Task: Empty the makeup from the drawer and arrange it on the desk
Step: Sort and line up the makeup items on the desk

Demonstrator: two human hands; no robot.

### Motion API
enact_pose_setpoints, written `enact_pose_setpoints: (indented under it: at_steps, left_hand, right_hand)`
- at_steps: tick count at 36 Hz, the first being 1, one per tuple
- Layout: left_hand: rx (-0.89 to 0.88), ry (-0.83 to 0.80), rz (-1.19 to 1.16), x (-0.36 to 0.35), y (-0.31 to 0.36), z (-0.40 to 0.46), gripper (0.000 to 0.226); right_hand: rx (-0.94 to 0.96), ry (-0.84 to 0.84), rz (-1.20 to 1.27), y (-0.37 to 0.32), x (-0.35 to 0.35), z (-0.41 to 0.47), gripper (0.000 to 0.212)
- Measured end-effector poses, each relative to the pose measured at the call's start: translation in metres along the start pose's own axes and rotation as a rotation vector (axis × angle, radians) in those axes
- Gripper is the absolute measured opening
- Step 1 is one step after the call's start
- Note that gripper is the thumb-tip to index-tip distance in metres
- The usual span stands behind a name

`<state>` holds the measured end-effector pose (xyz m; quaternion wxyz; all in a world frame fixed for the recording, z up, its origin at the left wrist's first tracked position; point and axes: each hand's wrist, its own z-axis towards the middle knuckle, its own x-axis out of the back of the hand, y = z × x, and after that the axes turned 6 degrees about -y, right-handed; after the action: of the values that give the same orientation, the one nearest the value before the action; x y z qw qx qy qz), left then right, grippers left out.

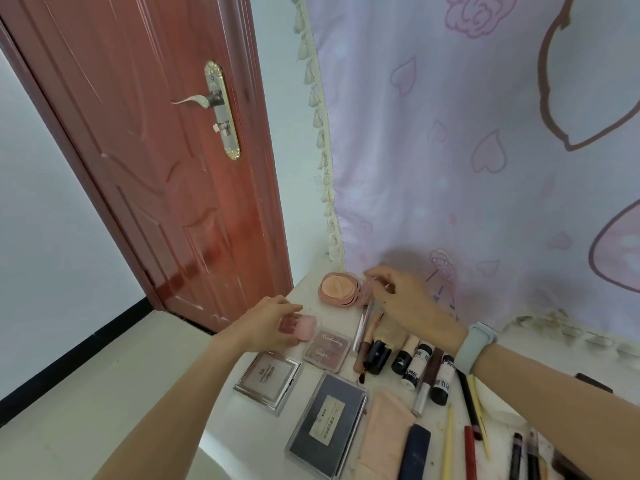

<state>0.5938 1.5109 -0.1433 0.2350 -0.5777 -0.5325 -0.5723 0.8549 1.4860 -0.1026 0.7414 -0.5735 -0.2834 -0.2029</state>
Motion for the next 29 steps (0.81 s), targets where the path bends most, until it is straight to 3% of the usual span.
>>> enact_pose_setpoints:
  at_steps: [4, 8, 14, 20, 24, 29]
  left_hand:
    - [0.061, 0.192, -0.191, 0.009, 0.002, -0.002, 0.055]
    - [0.008, 0.433, -0.606, 0.028, 0.017, -0.021, 0.028]
    - [-0.169, 0.243, -0.990, 0.045, 0.054, -0.051, 0.056]
    - [-0.353, 0.226, -1.668, 0.038, 0.073, -0.052, 0.069]
    - [-0.391, 0.195, -1.777, 0.031, 0.090, -0.049, 0.057]
    - [-0.309, 0.227, -1.801, 0.025, 0.102, -0.051, 0.039]
  right_hand:
    - [0.058, -0.037, 0.048, -0.010, 0.002, -0.001, 0.020]
    - [0.162, -0.036, 0.052, -0.020, 0.006, -0.002, 0.024]
    - [0.491, -0.102, -0.079, -0.042, 0.011, -0.007, 0.034]
    - [0.606, -0.034, -0.110, -0.051, 0.010, -0.017, 0.018]
    - [0.546, -0.019, -0.159, -0.055, 0.006, -0.025, 0.030]
    - [0.532, 0.074, -0.179, -0.059, 0.011, -0.025, 0.011]
